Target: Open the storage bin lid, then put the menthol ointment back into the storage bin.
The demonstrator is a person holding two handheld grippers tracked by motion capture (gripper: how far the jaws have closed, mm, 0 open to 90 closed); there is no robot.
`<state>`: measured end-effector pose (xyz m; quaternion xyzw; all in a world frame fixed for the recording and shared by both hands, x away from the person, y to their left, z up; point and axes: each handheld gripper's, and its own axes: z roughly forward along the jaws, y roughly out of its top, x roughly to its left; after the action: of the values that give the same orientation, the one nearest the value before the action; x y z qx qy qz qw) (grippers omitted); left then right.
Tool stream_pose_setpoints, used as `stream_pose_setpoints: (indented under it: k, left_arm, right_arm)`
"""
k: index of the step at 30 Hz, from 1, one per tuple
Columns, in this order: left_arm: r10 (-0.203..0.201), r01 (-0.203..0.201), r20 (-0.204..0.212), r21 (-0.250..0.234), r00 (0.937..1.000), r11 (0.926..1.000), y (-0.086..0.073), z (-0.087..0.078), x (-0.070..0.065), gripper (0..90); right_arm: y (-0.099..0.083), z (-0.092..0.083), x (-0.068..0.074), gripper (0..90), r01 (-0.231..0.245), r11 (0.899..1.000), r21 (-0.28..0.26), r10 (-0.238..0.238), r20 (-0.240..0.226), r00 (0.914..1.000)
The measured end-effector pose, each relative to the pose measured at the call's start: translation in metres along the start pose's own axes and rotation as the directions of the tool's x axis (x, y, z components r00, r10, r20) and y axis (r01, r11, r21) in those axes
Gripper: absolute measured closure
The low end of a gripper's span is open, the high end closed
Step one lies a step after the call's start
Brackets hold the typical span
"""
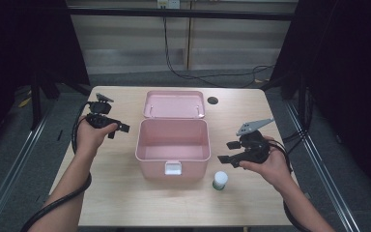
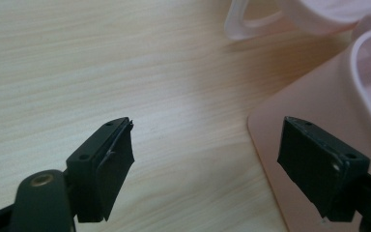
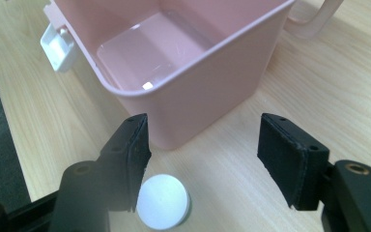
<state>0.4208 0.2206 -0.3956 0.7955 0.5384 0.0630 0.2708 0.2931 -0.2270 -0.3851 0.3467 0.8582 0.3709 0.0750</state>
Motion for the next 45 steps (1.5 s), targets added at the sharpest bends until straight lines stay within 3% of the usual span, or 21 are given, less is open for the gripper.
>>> stream_pose_setpoints:
  k: [13,18,34,45]
  left_arm:
    - [0.050,-0.050,0.014,-0.009,0.9986,0.9987,-0.032,0.018,0.004,19.2]
    - [0.052,-0.052,0.018,-0.023,0.9985,0.9984,-0.043,0.022,0.006,19.1]
    - [0.054,-0.054,0.030,0.002,0.9981,0.9985,-0.067,0.040,0.010,19.0]
    - [0.075,-0.075,0.005,-0.001,0.9972,0.9972,-0.083,0.055,0.012,19.3]
  right_arm:
    - [-0.023,-0.001,-0.009,32.2,-0.031,0.999,0.034,0.031,0.010,0.9995]
    - [-0.028,0.000,-0.008,31.8,-0.039,0.997,0.065,0.039,0.001,0.9992]
    - [-0.036,0.006,0.000,31.0,-0.015,0.992,0.128,0.019,-0.026,0.9995]
    - [-0.039,0.012,0.002,31.0,-0.001,0.984,0.178,0.008,-0.036,0.9993]
